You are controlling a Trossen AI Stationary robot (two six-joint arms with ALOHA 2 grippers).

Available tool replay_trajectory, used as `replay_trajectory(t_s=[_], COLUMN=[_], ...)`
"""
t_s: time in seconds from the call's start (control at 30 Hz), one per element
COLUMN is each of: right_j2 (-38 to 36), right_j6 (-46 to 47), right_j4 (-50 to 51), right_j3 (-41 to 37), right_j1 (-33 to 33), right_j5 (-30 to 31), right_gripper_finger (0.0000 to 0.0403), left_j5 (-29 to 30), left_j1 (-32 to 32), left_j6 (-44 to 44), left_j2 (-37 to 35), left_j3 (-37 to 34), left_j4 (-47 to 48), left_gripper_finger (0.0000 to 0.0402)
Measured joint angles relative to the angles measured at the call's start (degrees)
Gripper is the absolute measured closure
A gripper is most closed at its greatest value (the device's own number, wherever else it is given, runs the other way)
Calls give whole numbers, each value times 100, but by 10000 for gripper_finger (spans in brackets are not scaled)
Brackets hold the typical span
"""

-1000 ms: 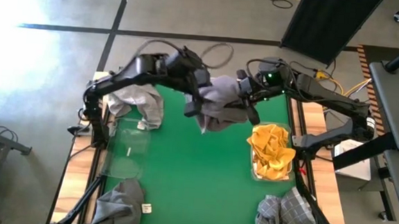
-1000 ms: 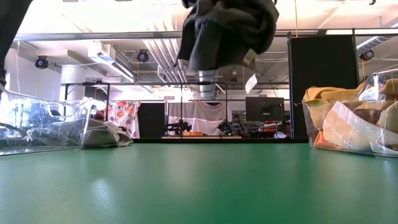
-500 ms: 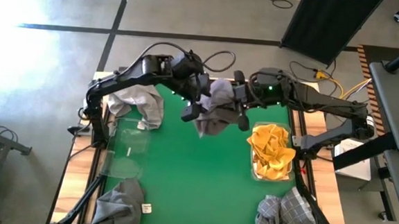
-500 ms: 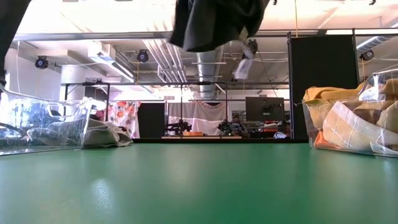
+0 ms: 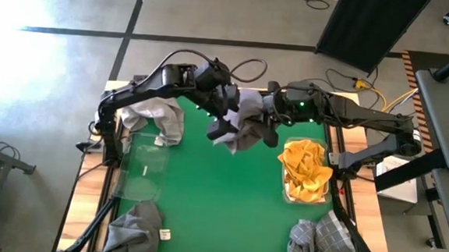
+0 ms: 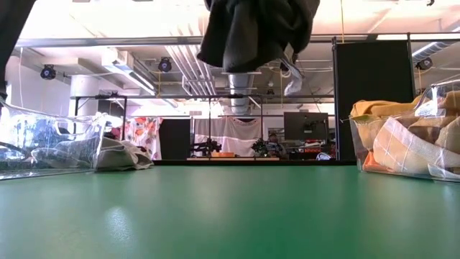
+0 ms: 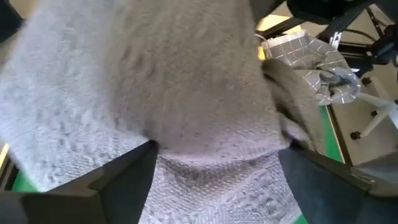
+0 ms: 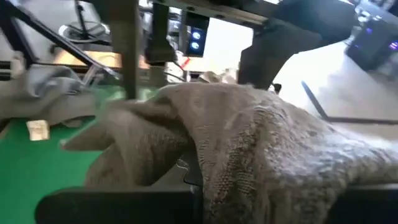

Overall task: Sort microfiber towel by color & place in baskets
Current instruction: Put the top gray microfiber towel into the left transparent bin

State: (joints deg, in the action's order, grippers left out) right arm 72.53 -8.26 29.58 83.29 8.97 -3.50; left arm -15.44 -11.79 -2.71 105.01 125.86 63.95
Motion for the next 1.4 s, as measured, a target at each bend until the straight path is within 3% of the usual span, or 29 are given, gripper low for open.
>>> replay_trajectory(t_s=[0.2,0.47,0.63,0.83,0.87,1.13,1.23,1.4], right_j2=[2,2,2,-15,-39,-345,-391,-347], right_j6=[-69,-172,172,682,739,724,637,621], right_j4=[62,-76,43,83,67,424,523,516], right_j3=[-9,-20,-20,-20,-20,-13,-13,-9], right_j1=[-93,-331,-343,-339,-332,-334,-334,-332], right_j5=[104,28,19,258,226,198,200,203], right_gripper_finger=[380,380,376,324,311,231,214,200], left_j5=[-12,-319,-364,-206,-53,1441,1534,1174], left_j1=[16,19,62,76,76,227,336,759], left_j6=[26,212,129,83,64,319,1187,3284], left_j2=[160,511,627,571,538,-148,-444,-1538], left_j3=[-2,-2,-4,-7,-9,-11,-113,-1512], left_j4=[-124,-660,-956,-727,-586,1720,2694,2564], left_gripper_finger=[44,53,130,344,359,358,358,358])
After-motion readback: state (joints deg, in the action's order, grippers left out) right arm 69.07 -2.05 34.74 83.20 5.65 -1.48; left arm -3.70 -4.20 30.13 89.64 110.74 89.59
